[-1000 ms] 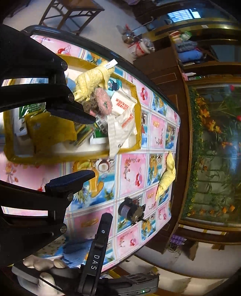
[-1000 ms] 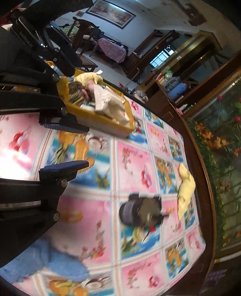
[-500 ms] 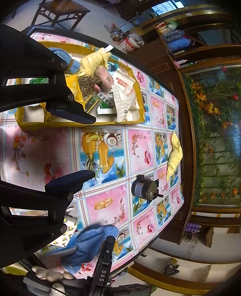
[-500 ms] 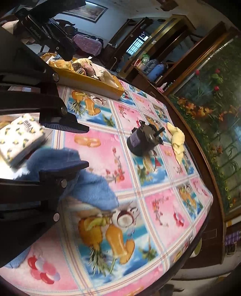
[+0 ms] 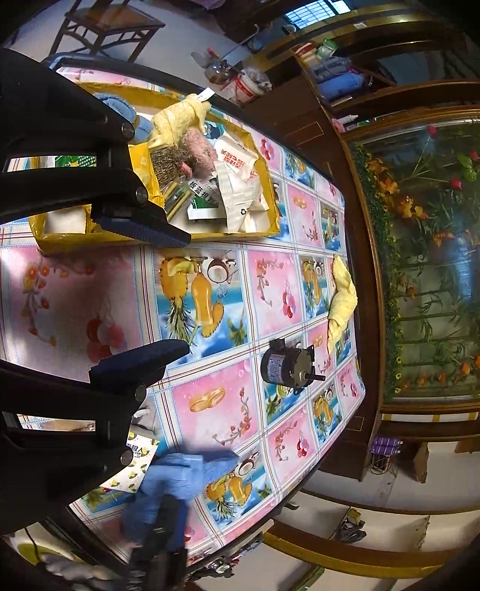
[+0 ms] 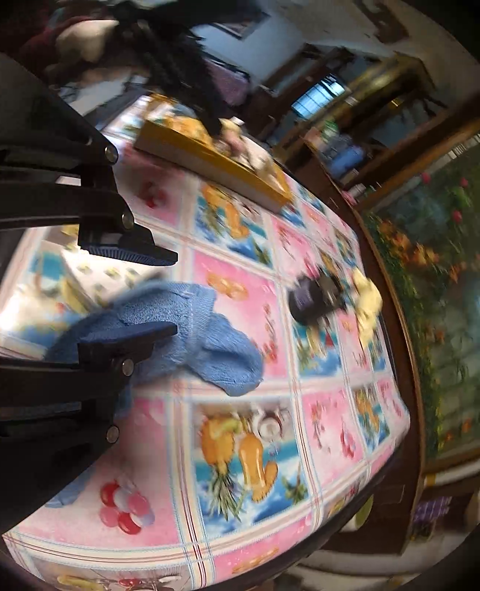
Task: Organize soft objects
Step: 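Grasp the blue knit toy with the right gripper, then grasp the white tissue pack with yellow print with the left gripper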
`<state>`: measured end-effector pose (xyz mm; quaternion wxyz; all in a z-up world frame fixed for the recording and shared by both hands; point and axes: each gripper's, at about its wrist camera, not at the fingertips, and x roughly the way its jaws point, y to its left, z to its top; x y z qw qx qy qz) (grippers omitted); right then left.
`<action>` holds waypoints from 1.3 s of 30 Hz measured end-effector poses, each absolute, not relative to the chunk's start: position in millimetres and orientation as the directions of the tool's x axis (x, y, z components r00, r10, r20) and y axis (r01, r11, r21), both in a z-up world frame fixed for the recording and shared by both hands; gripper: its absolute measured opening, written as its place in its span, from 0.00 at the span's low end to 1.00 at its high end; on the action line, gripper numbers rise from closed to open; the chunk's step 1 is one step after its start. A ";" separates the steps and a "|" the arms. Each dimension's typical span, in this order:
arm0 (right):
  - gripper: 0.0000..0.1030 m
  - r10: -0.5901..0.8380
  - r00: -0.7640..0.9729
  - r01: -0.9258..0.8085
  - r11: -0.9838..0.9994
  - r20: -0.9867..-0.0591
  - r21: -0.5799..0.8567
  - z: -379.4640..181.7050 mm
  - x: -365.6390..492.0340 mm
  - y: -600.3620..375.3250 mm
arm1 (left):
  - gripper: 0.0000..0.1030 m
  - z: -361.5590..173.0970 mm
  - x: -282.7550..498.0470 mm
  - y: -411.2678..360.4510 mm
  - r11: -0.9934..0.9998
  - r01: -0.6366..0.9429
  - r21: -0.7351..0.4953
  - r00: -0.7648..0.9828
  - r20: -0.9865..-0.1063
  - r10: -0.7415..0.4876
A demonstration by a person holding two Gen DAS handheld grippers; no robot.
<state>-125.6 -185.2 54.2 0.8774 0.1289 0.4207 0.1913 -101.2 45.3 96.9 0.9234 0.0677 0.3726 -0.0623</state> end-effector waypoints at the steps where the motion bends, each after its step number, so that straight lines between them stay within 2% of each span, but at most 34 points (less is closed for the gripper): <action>1: 0.30 0.445 0.557 -0.257 0.895 -0.702 0.364 54.4 -132.4 -178.8 | 0.50 96.4 -101.1 47.4 0.984 0.162 0.070 0.713 -0.698 -0.068; 5: 0.30 0.371 0.532 -0.320 0.921 -0.762 0.225 49.4 -152.2 -154.8 | 0.50 95.1 -100.5 58.6 0.989 0.145 0.032 0.711 -0.699 -0.082; 8: 0.30 0.355 0.472 -0.365 0.912 -0.807 0.188 34.2 -151.8 -137.0 | 0.50 92.0 -98.0 64.1 0.990 0.139 0.002 0.700 -0.708 -0.097; 10: 0.30 0.331 0.497 -0.378 0.914 -0.802 0.143 33.1 -150.2 -124.7 | 0.50 90.8 -97.9 65.4 0.990 0.142 -0.012 0.693 -0.713 -0.108; 18: 0.30 0.442 0.440 -0.412 0.873 -0.782 0.261 35.7 -99.6 -83.4 | 0.50 91.5 -99.3 69.5 0.986 0.155 -0.055 0.673 -0.725 -0.146; 22: 0.31 0.471 0.545 -0.364 0.878 -0.694 0.310 68.2 -102.6 -120.2 | 0.51 86.6 -97.1 72.1 0.977 0.181 -0.113 0.631 -0.749 -0.204; 24: 0.38 0.427 0.616 -0.289 0.904 -0.662 0.315 81.0 -105.7 -154.5 | 0.53 77.5 -93.4 65.8 0.963 0.210 -0.167 0.583 -0.769 -0.261; 26: 0.56 0.361 0.673 -0.190 0.928 -0.646 0.321 87.5 -110.1 -192.5 | 0.53 66.4 -90.1 56.5 0.946 0.235 -0.223 0.531 -0.786 -0.317; 28: 0.60 0.311 0.697 -0.115 0.938 -0.646 0.328 88.1 -114.2 -218.3 | 0.53 56.7 -88.1 47.8 0.933 0.247 -0.264 0.485 -0.800 -0.354; 31: 0.63 0.300 0.679 -0.089 0.940 -0.670 0.331 78.5 -115.3 -232.4 | 0.53 45.0 -83.9 39.2 0.927 0.238 -0.290 0.442 -0.817 -0.369; 39: 0.63 0.310 0.598 -0.173 0.950 -0.739 0.259 42.3 -97.9 -194.9 | 0.53 23.5 -73.6 34.2 0.928 0.181 -0.326 0.376 -0.849 -0.371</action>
